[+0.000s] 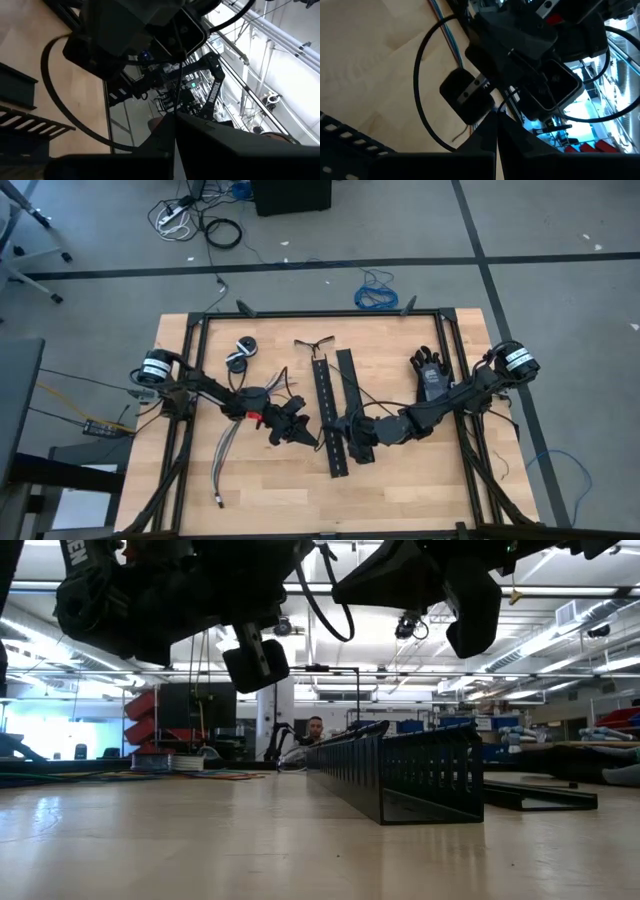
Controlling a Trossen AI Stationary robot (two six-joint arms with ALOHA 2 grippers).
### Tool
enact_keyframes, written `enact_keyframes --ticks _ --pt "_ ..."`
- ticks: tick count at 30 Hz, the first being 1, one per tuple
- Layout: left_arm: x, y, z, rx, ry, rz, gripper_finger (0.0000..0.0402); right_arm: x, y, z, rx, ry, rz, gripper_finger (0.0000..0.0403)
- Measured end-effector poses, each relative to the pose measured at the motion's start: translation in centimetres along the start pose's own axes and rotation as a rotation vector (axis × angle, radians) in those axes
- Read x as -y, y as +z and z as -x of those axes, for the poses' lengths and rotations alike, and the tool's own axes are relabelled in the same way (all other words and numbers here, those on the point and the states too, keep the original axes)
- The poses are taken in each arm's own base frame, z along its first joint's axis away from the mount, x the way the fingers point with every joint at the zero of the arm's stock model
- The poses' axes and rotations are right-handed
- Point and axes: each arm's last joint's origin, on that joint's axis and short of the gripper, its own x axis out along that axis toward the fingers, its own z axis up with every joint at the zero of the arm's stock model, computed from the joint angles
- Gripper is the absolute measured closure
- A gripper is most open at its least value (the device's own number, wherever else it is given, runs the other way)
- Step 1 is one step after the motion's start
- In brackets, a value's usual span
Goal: Ziptie cables
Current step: Wrap the black zip tie on the cable
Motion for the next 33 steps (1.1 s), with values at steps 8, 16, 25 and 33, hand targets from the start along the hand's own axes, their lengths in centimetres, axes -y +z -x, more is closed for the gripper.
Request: enact_keyframes --ticks 8,16,25,33 --pt "-0.3 -0.24 -0.02 -0.023 0.03 0.021 0.0402 -0.43 0.09 0.18 0.007 0.037 0.015 0.0402" --pt "-0.74 -0.3 0.06 -0.033 0.071 0.035 0.0401 -0.61 0.15 0.29 0.006 0.047 0.013 0.0402" --pt "-0.81 -0.19 0.07 0.002 0.09 -0.028 0.0402 -0.69 0.22 0.29 0.032 0.072 -0.068 0.039" --pt "-0.81 -0.15 0.07 0.01 0.095 -0.074 0.0402 -0.69 0.25 0.29 0.032 0.077 -0.198 0.0366"
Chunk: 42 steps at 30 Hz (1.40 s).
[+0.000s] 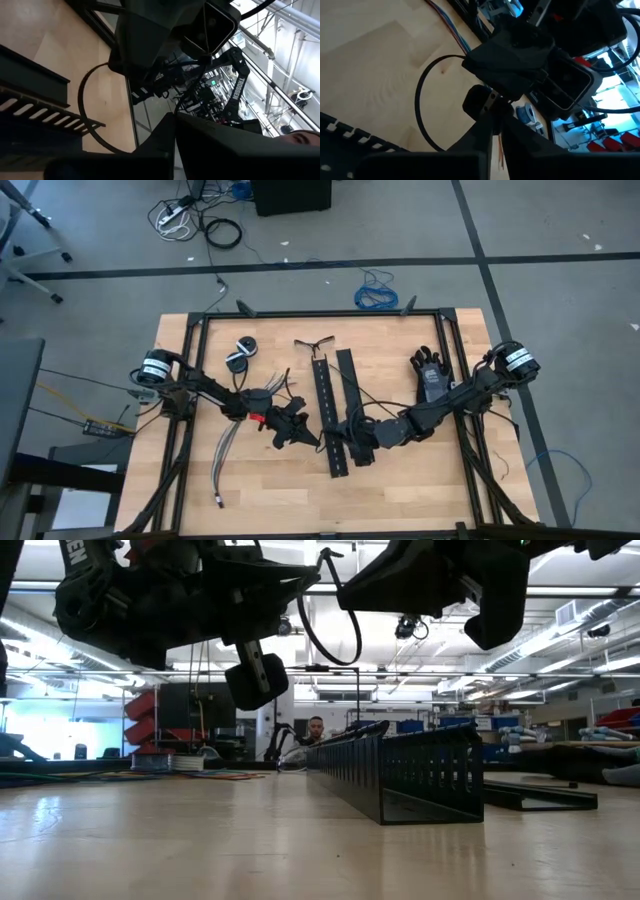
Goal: Ziptie cables
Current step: Wrap the black zip tie on the cable
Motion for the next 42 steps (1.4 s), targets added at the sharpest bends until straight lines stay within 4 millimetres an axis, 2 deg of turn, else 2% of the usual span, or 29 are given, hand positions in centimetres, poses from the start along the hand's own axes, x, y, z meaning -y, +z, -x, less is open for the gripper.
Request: enact_keyframes --ticks 12,22,27,34,38,42 --pt "-0.4 0.7 0.3 0.032 0.021 -0.063 0.0402 0.0 0.0 0.0 -0.007 -0.01 -0.068 0.0273" --pt "-1.5 2.4 1.2 0.057 0.048 -0.131 0.0402 -0.5 0.4 0.9 -0.139 -0.166 -0.002 0.0212" --pt "-1.9 3.0 1.5 0.071 0.065 -0.258 0.0402 -0.6 0.5 1.1 -0.153 -0.186 0.003 0.0199" --pt "-2.3 3.8 2.0 0.071 0.088 -0.495 0.0402 -0.1 0.0 1.3 -0.315 -0.372 0.002 0.0199" --pt "-1.6 4.2 2.4 0.047 0.104 -0.625 0.0402 0.2 -0.1 1.3 -0.361 -0.436 -0.009 0.0198" --pt "-0.4 4.9 3.3 0.0 0.211 -0.758 0.0402 0.7 0.0 1.5 -0.411 -0.551 -0.065 0.02"
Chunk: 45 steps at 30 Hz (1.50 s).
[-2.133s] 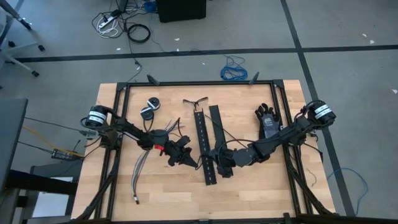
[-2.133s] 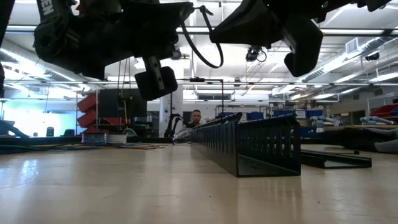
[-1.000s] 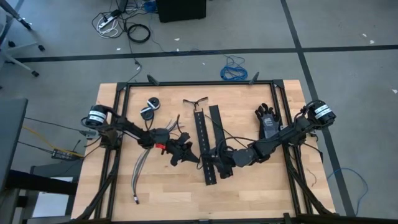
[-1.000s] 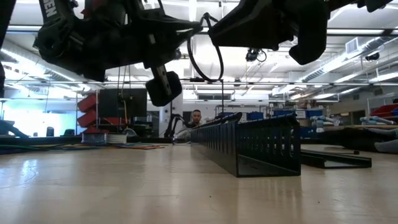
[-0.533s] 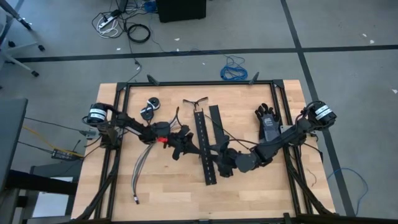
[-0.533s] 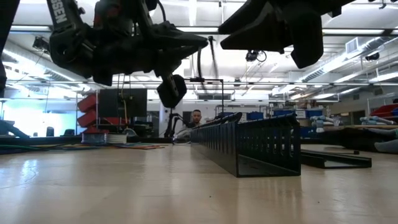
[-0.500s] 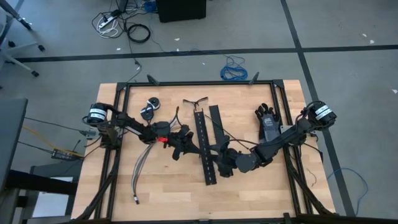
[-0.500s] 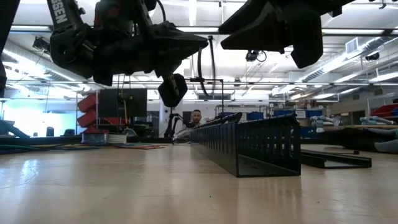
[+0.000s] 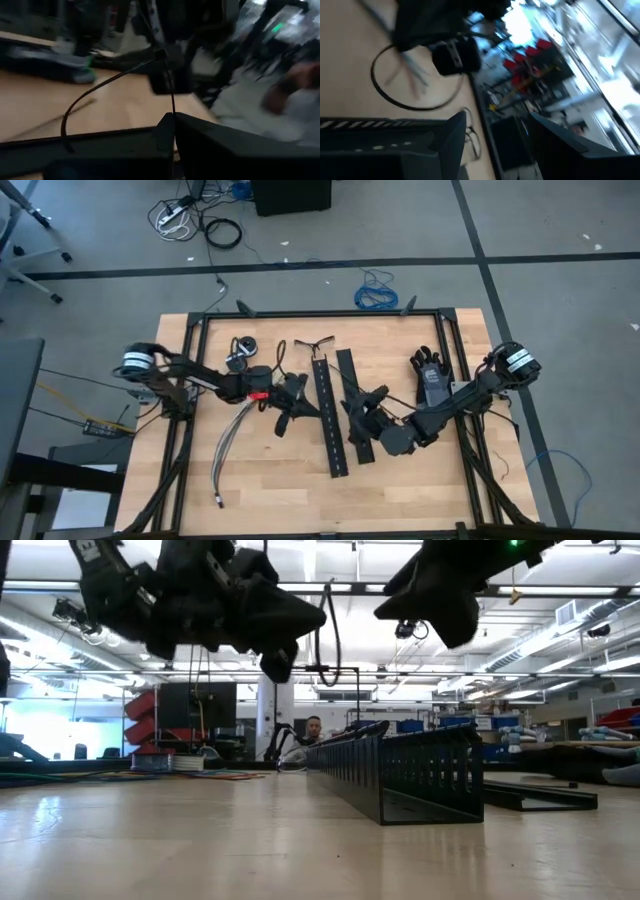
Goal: Ziptie cables
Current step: Wrap the black zip tie on the cable
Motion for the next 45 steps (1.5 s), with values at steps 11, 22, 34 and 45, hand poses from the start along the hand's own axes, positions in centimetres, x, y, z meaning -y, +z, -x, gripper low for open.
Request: enact_keyframes --ticks 11,22,34,45 --pt "1.8 2.0 2.1 -0.116 0.289 -0.407 0.0402 3.0 0.6 -2.8 0.097 0.063 -0.641 0.0215" --pt "1.9 1.4 2.1 -0.182 0.331 -0.473 0.0402 3.5 0.1 -6.0 0.258 0.542 -0.891 0.0236" --pt "2.5 1.3 1.9 -0.185 0.309 -0.476 0.0401 4.1 -0.4 -7.1 0.25 0.519 -0.908 0.024" --pt "2.6 1.4 1.8 -0.166 0.306 -0.474 0.0402 4.4 -0.7 -7.9 0.261 0.58 -0.936 0.0297"
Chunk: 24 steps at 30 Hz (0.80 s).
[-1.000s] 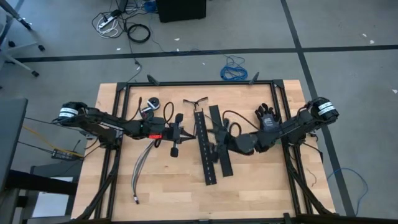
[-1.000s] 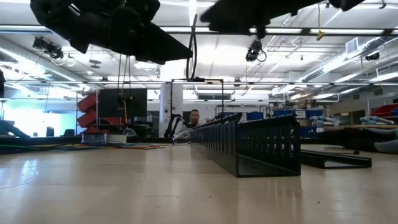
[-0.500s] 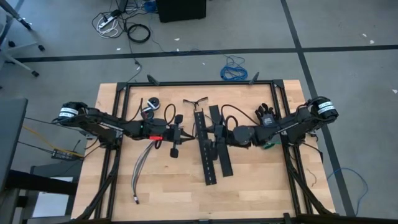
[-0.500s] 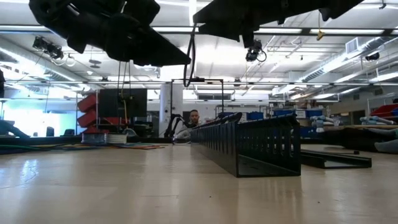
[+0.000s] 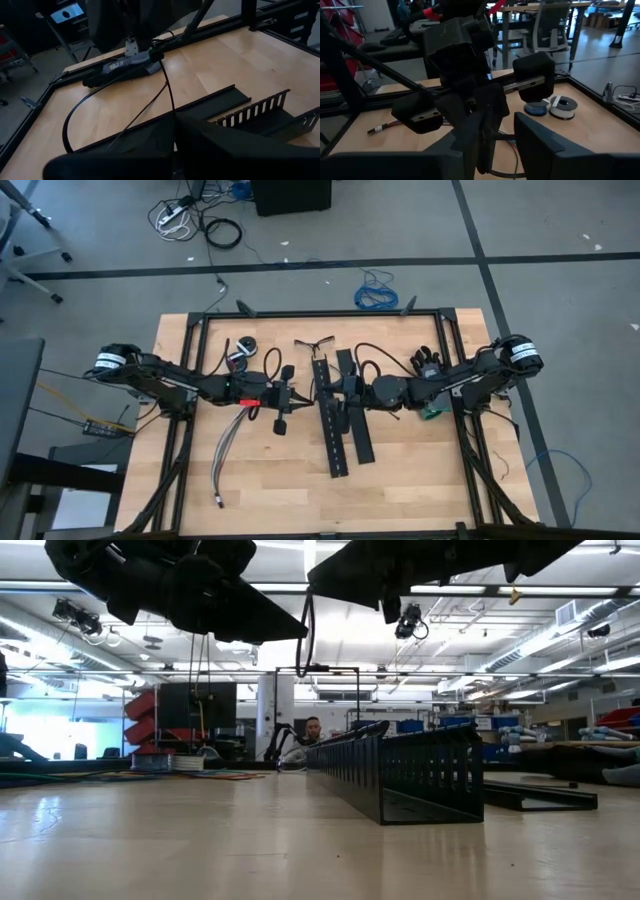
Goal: Ziptie cables
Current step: Wrap the black zip tie on the cable
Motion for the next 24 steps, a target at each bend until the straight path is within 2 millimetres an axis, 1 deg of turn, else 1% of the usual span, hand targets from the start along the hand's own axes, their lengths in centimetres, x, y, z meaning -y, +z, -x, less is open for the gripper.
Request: enact_keyframes --ticks 4,9,13,17,20,24 --pt "0.01 0.0 0.0 0.0 -0.002 0.003 0.0401 0.07 0.0 -0.02 0.0 0.0 0.003 0.0337" --pt "0.01 -0.01 0.0 -0.001 -0.002 0.004 0.0402 0.05 0.01 -0.02 0.0 0.006 0.054 0.0395" --pt "0.0 0.01 0.0 0.001 -0.002 0.006 0.0401 -0.05 0.08 -0.03 0.005 0.042 0.056 0.0401" --pt "-0.03 0.12 -0.01 0.013 0.001 0.049 0.0395 -0.11 0.11 -0.02 0.007 0.063 0.052 0.0402" --pt "0.09 0.24 0.0 0.025 -0.009 0.074 0.0377 -0.11 -0.15 -0.01 -0.019 0.069 0.057 0.0402" --pt "0.45 0.33 0.01 0.026 -0.023 0.079 0.0333 -0.03 -0.22 -0.03 -0.026 0.066 0.048 0.0402"
